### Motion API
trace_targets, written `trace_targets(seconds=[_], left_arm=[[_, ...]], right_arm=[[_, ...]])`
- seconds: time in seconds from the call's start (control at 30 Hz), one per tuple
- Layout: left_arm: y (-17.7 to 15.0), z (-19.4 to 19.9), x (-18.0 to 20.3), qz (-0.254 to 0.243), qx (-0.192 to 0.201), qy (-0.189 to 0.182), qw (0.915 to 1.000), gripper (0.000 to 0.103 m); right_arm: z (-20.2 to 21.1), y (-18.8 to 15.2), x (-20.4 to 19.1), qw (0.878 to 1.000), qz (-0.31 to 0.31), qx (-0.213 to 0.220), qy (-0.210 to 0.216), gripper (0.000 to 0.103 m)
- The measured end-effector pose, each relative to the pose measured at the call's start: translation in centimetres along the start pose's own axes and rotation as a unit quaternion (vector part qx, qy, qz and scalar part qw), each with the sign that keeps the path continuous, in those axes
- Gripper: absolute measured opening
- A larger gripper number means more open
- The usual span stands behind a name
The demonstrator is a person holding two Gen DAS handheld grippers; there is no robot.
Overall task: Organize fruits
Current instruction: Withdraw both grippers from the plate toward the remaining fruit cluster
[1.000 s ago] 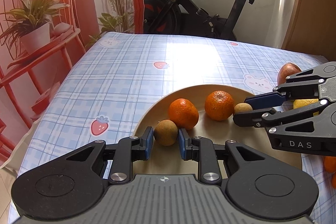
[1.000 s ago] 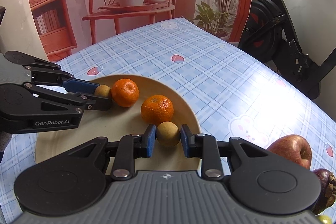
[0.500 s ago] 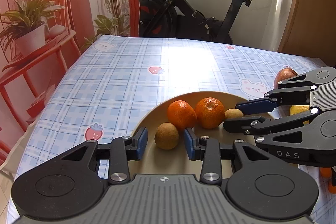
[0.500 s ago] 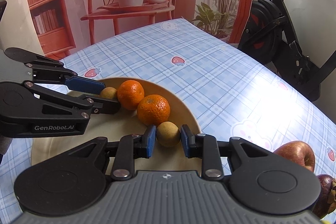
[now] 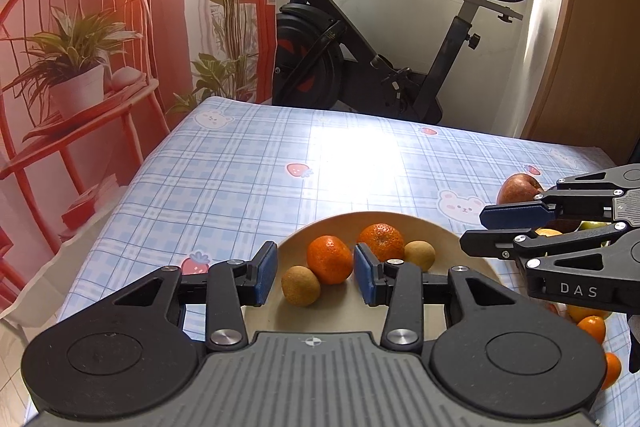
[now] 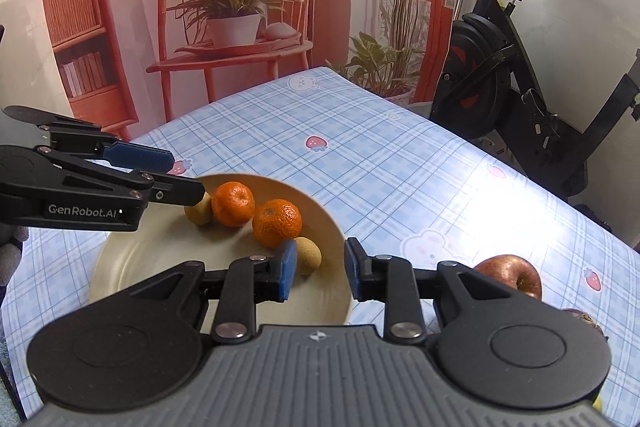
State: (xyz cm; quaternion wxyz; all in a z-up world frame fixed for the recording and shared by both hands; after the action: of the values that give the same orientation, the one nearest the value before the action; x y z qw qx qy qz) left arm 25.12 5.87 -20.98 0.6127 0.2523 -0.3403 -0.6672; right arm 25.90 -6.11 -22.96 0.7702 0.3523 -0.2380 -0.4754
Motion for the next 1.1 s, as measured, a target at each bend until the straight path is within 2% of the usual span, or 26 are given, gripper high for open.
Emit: trace_targets(seconds=[0.27,0.4,0.6,0.8,1.1], left_arm=[[-0.1,2.1,3.4,0.021,0.009,-0.026,0.9994,0.044],[-0.9,3.0,6.3,0.018,0.011,-0.052,0.9984,0.044],[-3.0,3.5,11.3,0.006,0.001,-0.097,0.9952,0.044],[-5.0,3.8,13.1,0.006,-0.012,-0.117,0.9931,0.044],[-6.4,4.8,13.0,-0.005,-0.014,-0.113,0.9935,0.044]], right_arm=[[6.3,-2.1,3.4,0.996,-0.076,0.037,-0.022,0.029],[9.7,-4.6,5.5,0.991,-0.118,0.046,-0.048,0.029],[13.6,-8.6,7.1,0.985,-0.146,0.047,-0.081,0.029],[15.6,-11.9,6.3,0.98,-0.179,0.038,-0.075,0.029],[14.4,-13.5,3.5,0.982,-0.178,0.024,-0.058,0.029]])
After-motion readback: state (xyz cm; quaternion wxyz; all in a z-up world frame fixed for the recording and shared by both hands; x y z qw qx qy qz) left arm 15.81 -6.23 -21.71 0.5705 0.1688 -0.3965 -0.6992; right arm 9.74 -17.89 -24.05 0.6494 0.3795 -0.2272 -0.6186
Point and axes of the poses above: each gripper's, at about its wrist camera, not at the fingertips, and z roughly against the way its jaws point, x to its right, y to its top, the point moved 9 cm from there along -z, roughly the way its jaws point, and after that the axes turned 4 degrees about z, right-handed, at the moved point
